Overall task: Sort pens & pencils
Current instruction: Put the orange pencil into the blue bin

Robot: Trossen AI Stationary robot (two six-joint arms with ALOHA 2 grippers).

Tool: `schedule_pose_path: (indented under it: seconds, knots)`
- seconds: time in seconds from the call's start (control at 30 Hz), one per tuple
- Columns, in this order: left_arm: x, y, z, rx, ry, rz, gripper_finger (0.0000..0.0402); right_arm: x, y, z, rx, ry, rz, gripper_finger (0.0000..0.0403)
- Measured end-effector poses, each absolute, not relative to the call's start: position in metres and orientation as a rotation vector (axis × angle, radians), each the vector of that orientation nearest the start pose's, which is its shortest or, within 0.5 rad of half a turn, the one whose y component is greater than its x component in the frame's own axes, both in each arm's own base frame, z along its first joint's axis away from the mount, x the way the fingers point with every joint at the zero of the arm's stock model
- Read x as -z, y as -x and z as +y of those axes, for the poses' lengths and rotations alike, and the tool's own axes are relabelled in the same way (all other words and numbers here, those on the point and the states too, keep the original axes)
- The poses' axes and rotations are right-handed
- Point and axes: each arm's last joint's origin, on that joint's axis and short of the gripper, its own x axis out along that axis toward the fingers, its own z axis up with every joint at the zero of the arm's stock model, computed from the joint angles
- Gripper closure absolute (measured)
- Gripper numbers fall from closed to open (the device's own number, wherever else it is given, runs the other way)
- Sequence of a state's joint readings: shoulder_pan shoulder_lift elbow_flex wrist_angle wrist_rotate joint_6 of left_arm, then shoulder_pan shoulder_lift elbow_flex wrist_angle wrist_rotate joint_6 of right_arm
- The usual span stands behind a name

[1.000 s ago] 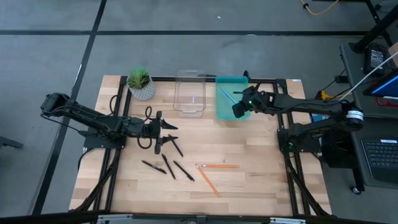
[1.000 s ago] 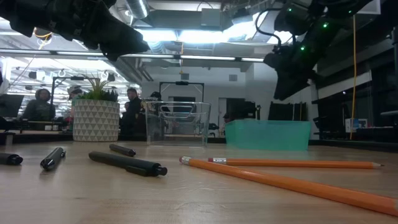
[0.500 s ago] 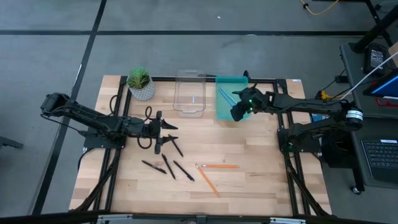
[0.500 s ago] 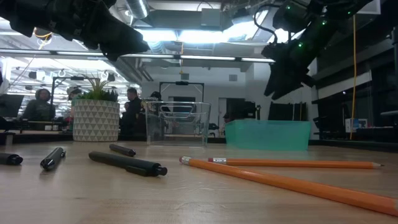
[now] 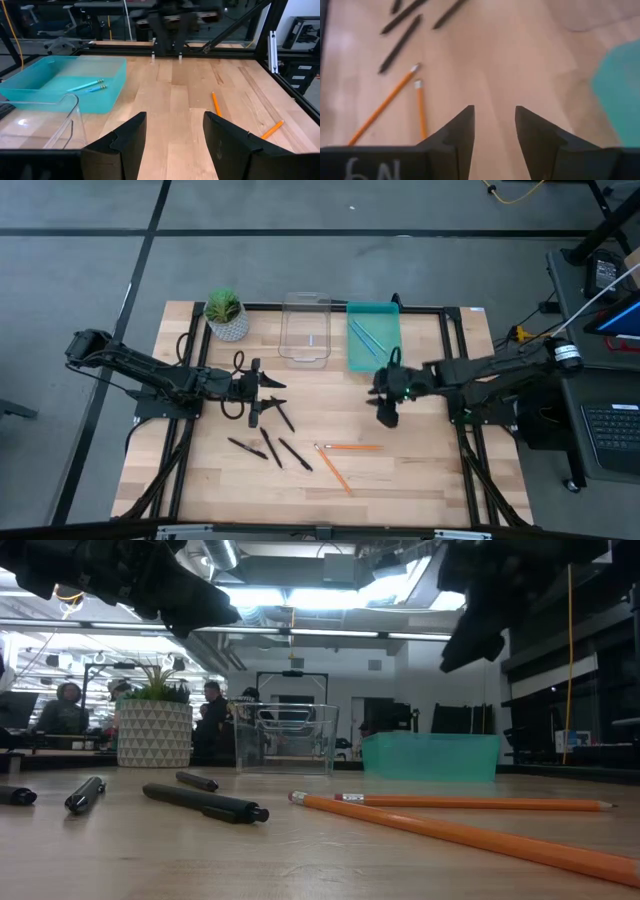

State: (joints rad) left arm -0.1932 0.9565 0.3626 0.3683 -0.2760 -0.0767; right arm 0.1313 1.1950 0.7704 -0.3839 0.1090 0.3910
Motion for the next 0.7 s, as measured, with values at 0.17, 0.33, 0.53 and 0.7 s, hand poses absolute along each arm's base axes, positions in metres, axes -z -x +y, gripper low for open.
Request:
schedule_pose_path:
  seconds: [0.17, 0.33, 0.53, 0.7]
  knots:
    - [-0.210, -0.195, -0.030, -0.091, 0.024, 0.216, 0.0211, -0.234, -0.234, 0.047, 0.056, -0.246, 0.794, 0.0261]
    - [-0.210, -0.195, -0.030, -0.091, 0.024, 0.216, 0.0211, -0.226, -0.237, 0.057, 0.017, -0.296, 0.843, 0.0252]
    - [-0.210, -0.195, -0.030, -0.091, 0.023, 0.216, 0.0211, -0.208, -0.247, 0.071, -0.067, -0.181, 0.889, 0.0199]
    - [-0.210, -0.195, -0.030, -0.094, 0.051, 0.215, 0.0211, -0.194, -0.255, 0.075, -0.090, -0.119, 0.919, 0.0179]
